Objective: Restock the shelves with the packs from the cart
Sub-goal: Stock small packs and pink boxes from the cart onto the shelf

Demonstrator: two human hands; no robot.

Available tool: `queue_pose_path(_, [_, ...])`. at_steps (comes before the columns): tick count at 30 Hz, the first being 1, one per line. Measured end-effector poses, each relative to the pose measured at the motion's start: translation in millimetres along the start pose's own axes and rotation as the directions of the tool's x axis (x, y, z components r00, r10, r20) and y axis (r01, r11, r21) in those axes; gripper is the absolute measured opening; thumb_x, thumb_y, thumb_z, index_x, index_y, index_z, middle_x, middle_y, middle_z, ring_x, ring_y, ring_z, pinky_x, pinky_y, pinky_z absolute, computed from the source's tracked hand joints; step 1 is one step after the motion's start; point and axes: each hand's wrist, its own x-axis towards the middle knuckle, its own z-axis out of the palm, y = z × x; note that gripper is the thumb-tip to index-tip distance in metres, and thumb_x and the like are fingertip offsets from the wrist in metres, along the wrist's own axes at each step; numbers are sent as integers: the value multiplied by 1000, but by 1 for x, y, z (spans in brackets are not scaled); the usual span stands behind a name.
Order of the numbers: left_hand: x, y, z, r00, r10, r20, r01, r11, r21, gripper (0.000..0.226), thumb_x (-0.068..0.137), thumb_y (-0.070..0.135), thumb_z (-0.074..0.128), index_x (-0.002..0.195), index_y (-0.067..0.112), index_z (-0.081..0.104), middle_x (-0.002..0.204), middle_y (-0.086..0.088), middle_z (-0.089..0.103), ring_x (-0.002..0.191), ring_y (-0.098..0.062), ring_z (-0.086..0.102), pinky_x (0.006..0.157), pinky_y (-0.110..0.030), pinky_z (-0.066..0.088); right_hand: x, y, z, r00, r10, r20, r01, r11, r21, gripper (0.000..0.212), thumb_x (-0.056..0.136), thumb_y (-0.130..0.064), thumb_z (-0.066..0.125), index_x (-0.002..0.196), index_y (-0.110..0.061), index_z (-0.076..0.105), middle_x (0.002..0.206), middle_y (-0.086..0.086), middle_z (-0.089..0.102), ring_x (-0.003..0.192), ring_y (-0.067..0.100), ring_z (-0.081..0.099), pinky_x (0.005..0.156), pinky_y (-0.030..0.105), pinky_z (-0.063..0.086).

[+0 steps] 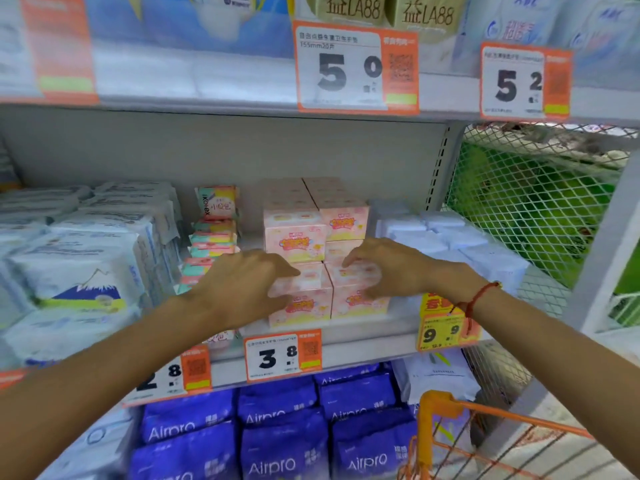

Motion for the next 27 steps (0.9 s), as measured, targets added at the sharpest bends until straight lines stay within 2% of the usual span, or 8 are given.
queue_pose_path(2, [2,2,5,1000,7,17,-7,999,40,48,90,55,47,135,39,46,139,19,48,126,-10,47,95,-31,45,-3,-1,10,998,9,-56,-8,999,34,53,78,-27,72,126,-32,51,127,-1,49,121,17,44,97,39,42])
queue_pose_path(6, [4,4,9,1000,14,-23,-12,997,75,43,93,49,47,134,37,49,137,16,51,122,-10,51,89,-30,46,-11,-2,13,991,-2,-132,7,999,35,51,81,-26,70,128,-33,53,125,-3,50,117,15,46,92,31,42])
queue_pose_path(15, [5,1,13,1000,-20,-23,21,999,36,40,94,46,48,133,36,52,136,16,53,120,-10,52,84,-28,46,-7,-8,5,993,14,-117,-18,999,-35,51,81,-27,70,128,-35,54,123,-3,52,111,15,49,84,32,43])
queue_pose_path(18, [4,2,17,999,-41,-16,41,999,8,40,94,44,48,133,36,51,136,16,52,120,-12,51,83,-29,46,-10,-11,9,992,34,-118,-36,999,-16,51,80,-25,70,128,-34,53,124,-2,52,112,16,49,86,35,45])
queue_pose_path(21, [4,3,19,998,-67,-10,67,997,-43,41,94,42,50,134,34,48,138,12,50,122,-15,48,90,-35,46,-13,-15,12,990,47,-129,-45,999,16,51,81,-25,70,128,-31,51,126,-1,49,118,17,46,92,38,45])
queue_pose_path(25, [-4,1,11,996,-88,-27,82,984,-159,53,89,48,55,138,31,43,142,10,45,128,-14,42,98,-35,42,-16,-24,10,992,78,-96,-80,997,-14,62,84,-40,66,139,-27,39,138,-2,41,129,19,38,100,33,39])
queue_pose_path(27, [-16,-14,-2,990,-98,-98,79,979,-188,47,90,46,55,134,31,49,139,10,50,125,-15,45,99,-33,41,-20,-32,4,981,71,-183,-86,993,-76,62,88,-45,59,142,-27,35,143,-4,39,132,17,36,100,31,36])
